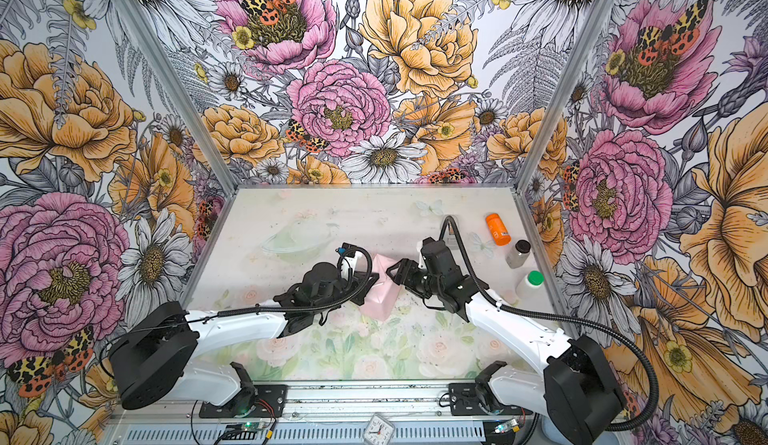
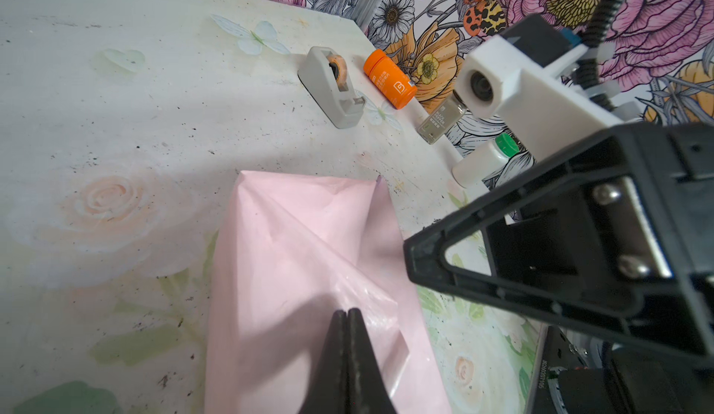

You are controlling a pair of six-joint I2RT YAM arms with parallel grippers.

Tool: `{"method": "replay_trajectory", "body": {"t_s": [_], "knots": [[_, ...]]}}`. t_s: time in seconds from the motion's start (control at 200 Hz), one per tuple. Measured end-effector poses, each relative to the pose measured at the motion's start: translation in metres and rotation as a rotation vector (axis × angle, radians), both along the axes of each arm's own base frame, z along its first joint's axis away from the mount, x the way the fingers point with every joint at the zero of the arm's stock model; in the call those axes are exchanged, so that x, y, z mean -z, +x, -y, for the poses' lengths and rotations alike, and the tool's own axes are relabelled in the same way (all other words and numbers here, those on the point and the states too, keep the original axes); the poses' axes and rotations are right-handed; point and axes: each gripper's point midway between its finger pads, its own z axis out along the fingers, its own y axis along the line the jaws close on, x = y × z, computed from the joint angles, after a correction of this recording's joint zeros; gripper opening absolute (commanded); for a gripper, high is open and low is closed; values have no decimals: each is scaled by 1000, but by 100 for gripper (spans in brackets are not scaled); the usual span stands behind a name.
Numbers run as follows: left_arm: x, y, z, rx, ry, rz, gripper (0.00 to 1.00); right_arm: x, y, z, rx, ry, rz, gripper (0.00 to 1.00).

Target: Wrap the gift box in paper

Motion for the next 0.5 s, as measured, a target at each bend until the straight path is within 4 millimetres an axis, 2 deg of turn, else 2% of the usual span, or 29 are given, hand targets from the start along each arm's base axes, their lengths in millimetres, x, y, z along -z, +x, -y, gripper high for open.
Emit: {"method": "replay_trajectory", "body": {"t_s": [0.235, 0.34, 0.385, 0.5], "knots": [[0, 1, 1, -4, 8, -2, 1, 9, -1, -7, -30, -28, -26, 62], [0, 2, 1, -6, 14, -1, 4, 18, -2, -7, -35, -50, -45, 51], [0, 2, 1, -7, 17, -2, 11, 20, -2, -6, -40, -57, -48, 45], [-4, 2, 4, -3, 26, 4, 40, 17, 0, -8, -44, -55, -29, 37]]}}
